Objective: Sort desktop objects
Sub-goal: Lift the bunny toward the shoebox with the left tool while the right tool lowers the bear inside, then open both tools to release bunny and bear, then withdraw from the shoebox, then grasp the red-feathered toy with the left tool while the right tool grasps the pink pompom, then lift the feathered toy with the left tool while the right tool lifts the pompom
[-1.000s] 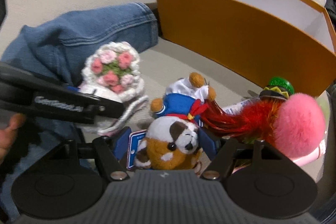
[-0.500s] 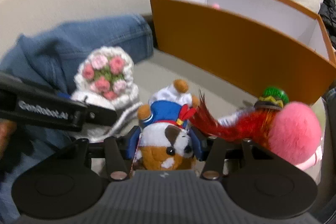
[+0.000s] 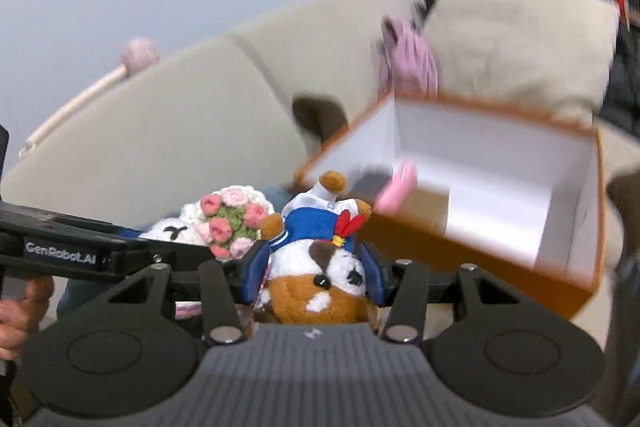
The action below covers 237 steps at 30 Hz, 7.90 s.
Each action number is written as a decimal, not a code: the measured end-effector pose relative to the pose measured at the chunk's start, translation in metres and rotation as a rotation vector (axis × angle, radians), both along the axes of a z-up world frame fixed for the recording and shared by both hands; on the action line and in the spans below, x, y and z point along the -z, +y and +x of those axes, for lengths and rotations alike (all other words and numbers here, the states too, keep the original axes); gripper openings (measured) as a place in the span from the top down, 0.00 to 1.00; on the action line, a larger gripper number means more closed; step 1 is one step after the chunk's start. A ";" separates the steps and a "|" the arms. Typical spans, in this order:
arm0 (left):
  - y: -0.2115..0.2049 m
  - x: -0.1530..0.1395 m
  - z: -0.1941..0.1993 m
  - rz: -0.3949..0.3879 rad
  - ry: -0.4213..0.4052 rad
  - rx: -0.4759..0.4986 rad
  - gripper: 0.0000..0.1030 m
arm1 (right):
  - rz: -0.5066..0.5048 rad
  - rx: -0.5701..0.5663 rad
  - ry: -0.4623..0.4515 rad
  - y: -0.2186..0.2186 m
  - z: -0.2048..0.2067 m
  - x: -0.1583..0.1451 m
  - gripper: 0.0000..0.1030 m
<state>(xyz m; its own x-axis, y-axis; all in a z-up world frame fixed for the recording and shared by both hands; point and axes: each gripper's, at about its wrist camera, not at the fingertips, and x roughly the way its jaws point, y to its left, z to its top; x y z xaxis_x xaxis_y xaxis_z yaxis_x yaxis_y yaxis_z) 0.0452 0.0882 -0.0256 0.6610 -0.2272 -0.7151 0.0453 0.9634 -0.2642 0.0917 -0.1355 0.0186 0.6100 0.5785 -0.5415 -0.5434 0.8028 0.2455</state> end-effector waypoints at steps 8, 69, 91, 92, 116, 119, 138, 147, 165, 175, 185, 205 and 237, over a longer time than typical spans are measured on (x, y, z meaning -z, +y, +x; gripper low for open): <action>-0.010 -0.022 0.042 -0.011 -0.046 0.052 0.48 | 0.085 0.017 0.013 -0.015 0.047 -0.029 0.49; -0.046 0.024 0.188 0.194 -0.044 0.182 0.49 | 0.009 0.156 0.454 -0.059 0.239 0.050 0.48; -0.078 0.096 0.228 0.472 0.001 0.247 0.49 | 0.224 0.104 0.636 -0.026 0.305 0.112 0.48; -0.079 0.097 0.228 0.479 0.003 0.250 0.49 | 0.228 0.110 0.644 -0.024 0.309 0.115 0.48; -0.059 0.069 0.217 0.320 -0.043 0.222 0.45 | 0.167 0.130 0.519 -0.031 0.291 0.085 0.40; -0.053 0.062 0.217 0.296 -0.029 0.226 0.62 | 0.108 0.115 0.499 -0.027 0.282 0.078 0.48; -0.061 0.096 0.226 0.325 0.107 0.274 0.77 | 0.042 0.034 0.523 -0.011 0.274 0.106 0.59; -0.052 0.076 0.214 0.280 0.044 0.271 0.77 | 0.016 0.014 0.434 -0.014 0.260 0.082 0.53; -0.092 0.005 0.075 0.169 -0.151 0.354 0.76 | 0.018 0.173 -0.003 -0.068 0.083 0.015 0.58; -0.115 0.048 0.010 0.139 -0.090 0.424 0.68 | -0.016 0.304 0.019 -0.104 -0.005 0.048 0.56; -0.122 0.108 0.003 0.094 0.000 0.352 0.45 | -0.102 0.337 0.022 -0.106 -0.024 0.086 0.51; -0.118 0.159 0.017 0.060 0.130 0.272 0.73 | -0.190 0.301 0.088 -0.084 -0.008 0.121 0.53; -0.063 0.086 -0.017 -0.127 0.027 0.129 1.00 | -0.158 0.320 -0.008 -0.087 -0.020 0.111 0.98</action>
